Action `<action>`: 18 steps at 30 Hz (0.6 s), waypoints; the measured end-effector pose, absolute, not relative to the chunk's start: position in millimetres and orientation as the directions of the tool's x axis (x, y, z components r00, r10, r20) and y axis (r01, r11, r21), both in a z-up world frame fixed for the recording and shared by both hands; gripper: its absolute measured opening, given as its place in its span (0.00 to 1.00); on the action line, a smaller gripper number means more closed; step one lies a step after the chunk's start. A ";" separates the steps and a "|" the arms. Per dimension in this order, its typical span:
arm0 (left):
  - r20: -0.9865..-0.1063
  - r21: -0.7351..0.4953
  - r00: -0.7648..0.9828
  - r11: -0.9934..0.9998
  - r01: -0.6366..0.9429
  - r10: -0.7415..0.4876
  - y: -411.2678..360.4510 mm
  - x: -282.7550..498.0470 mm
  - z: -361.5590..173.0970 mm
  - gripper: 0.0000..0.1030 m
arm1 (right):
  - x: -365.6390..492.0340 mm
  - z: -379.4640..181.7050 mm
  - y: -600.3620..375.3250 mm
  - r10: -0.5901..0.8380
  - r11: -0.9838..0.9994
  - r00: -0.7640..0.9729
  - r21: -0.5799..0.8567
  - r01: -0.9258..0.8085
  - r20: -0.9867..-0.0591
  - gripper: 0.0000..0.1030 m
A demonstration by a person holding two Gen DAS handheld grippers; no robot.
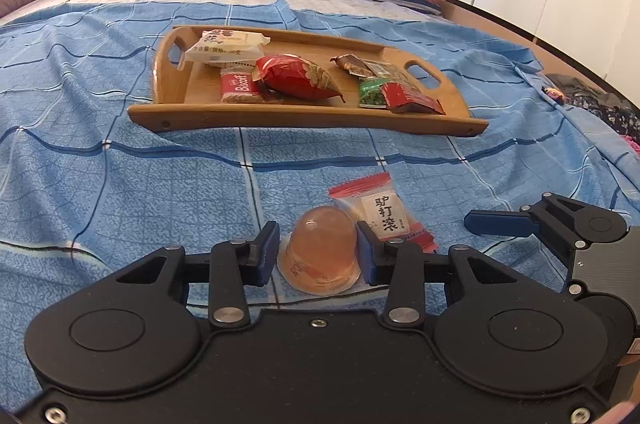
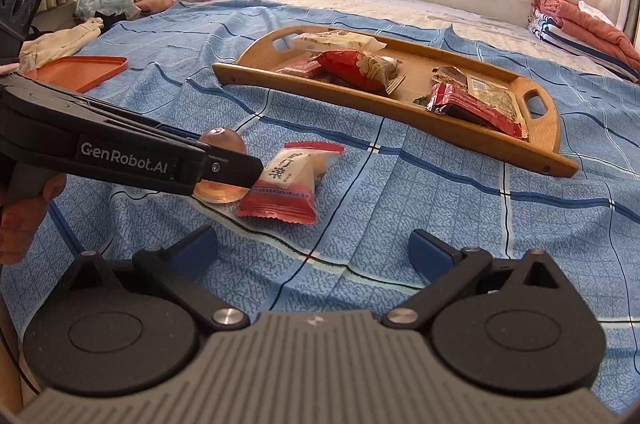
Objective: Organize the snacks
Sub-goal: 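Grasp the orange jelly cup with the left tool while the right tool grasps the red candy packet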
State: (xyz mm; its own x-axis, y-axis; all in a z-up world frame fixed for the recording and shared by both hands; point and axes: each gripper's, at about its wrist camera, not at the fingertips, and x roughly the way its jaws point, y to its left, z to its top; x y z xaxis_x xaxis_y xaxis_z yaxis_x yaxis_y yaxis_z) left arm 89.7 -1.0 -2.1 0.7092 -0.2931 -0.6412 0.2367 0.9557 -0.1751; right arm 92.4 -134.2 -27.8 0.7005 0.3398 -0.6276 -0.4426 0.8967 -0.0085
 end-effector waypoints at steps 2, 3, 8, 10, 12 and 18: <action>-0.641 -0.168 0.714 0.958 0.231 -0.284 1.3 88.6 -1.0 0.32 | 93.3 -27.9 -133.9 0.339 0.897 0.700 -0.010 -0.442 -0.628 1.00; -0.640 -0.164 0.716 0.960 0.228 -0.279 2.6 88.0 0.2 0.32 | 93.4 -28.0 -133.9 0.338 0.897 0.700 -0.010 -0.442 -0.629 1.00; -0.642 -0.139 0.727 0.969 0.205 -0.245 8.8 87.2 2.4 0.32 | 100.7 -24.1 -130.5 0.321 0.916 0.692 0.025 -0.401 -0.647 1.00; -0.641 -0.128 0.732 0.972 0.195 -0.231 11.2 86.8 3.4 0.32 | 104.4 -24.3 -125.9 0.306 0.921 0.696 0.017 -0.389 -0.649 1.00; -0.640 -0.124 0.736 0.975 0.185 -0.221 14.3 86.0 4.2 0.32 | 107.1 -25.0 -119.9 0.293 0.921 0.701 -0.003 -0.389 -0.650 1.00; -0.636 -0.098 0.750 0.982 0.159 -0.185 23.3 83.6 3.0 0.32 | 112.6 -21.2 -110.6 0.272 0.935 0.724 -0.005 -0.355 -0.634 1.00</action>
